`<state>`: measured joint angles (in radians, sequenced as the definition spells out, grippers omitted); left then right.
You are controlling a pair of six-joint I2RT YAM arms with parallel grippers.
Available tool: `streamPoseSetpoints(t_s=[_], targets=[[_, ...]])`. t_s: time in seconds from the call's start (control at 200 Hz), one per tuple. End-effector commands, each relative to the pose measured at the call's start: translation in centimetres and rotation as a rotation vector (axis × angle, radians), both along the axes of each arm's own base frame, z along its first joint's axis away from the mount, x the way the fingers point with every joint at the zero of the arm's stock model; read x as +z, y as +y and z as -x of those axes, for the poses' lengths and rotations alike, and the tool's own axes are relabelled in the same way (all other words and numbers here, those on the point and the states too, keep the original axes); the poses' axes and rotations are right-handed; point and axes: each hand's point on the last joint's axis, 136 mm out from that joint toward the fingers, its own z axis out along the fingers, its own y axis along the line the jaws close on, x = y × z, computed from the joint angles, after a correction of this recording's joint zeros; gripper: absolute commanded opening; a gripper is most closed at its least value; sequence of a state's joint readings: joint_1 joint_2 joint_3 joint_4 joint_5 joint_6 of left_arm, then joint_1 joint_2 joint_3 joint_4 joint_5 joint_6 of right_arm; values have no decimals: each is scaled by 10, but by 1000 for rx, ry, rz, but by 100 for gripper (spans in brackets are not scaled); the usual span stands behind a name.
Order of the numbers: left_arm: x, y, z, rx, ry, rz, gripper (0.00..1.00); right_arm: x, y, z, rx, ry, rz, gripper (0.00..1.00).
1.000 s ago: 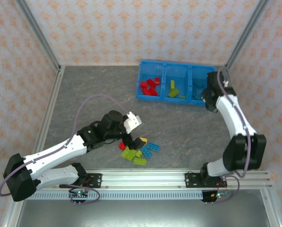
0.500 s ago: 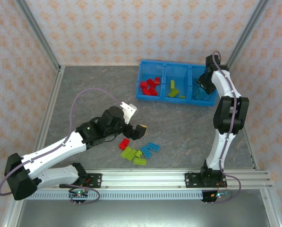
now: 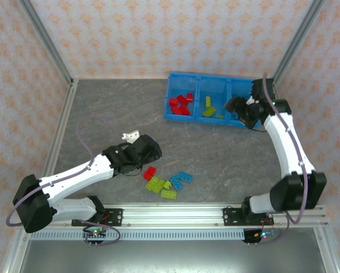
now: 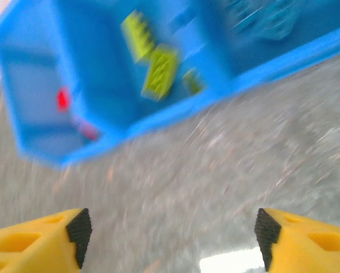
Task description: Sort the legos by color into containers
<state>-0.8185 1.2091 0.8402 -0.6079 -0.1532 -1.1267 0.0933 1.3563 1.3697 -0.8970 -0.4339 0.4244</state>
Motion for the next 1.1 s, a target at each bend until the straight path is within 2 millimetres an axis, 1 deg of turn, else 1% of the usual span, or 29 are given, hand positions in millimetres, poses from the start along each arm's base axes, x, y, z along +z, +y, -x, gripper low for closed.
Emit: streamPoseSetpoints(t_s=[0.0, 0.085, 0.11, 0.19, 0.25, 0.27, 0.335, 0.42, 0.48, 0.525, 0.661, 0.811, 0.971, 1.096], targets=[[-40, 13, 27, 163, 163, 24, 92, -4, 36, 49, 217, 45, 19, 87], [-54, 12, 30, 162, 192, 16, 92, -2, 54, 69, 297, 60, -19, 89], [-55, 11, 29, 162, 194, 15, 92, -2, 60, 74, 317, 69, -41, 90], [-63, 11, 30, 161, 216, -6, 92, -1, 78, 85, 376, 88, -98, 91], [-68, 16, 35, 171, 242, -34, 90, -4, 83, 90, 395, 107, -89, 91], [-69, 18, 36, 173, 248, -43, 88, -5, 83, 91, 396, 111, -82, 91], [-75, 23, 42, 180, 264, -52, 76, -11, 82, 91, 384, 125, -63, 90], [-79, 30, 49, 206, 260, -31, 62, -21, 79, 89, 362, 147, -53, 89], [-80, 34, 52, 223, 248, -9, 55, -24, 82, 87, 358, 157, -61, 88], [-80, 35, 52, 227, 236, 9, 51, -26, 82, 85, 351, 160, -65, 88], [-79, 23, 47, 181, 219, 52, 51, -29, 85, 80, 349, 171, -70, 87], [-80, 11, 45, 133, 243, 60, 54, -35, 88, 80, 352, 189, -66, 86], [-82, 4, 44, 116, 240, 95, 54, -43, 87, 82, 346, 208, -58, 85], [-86, 0, 47, 95, 256, 108, 54, -47, 87, 83, 341, 216, -60, 85]])
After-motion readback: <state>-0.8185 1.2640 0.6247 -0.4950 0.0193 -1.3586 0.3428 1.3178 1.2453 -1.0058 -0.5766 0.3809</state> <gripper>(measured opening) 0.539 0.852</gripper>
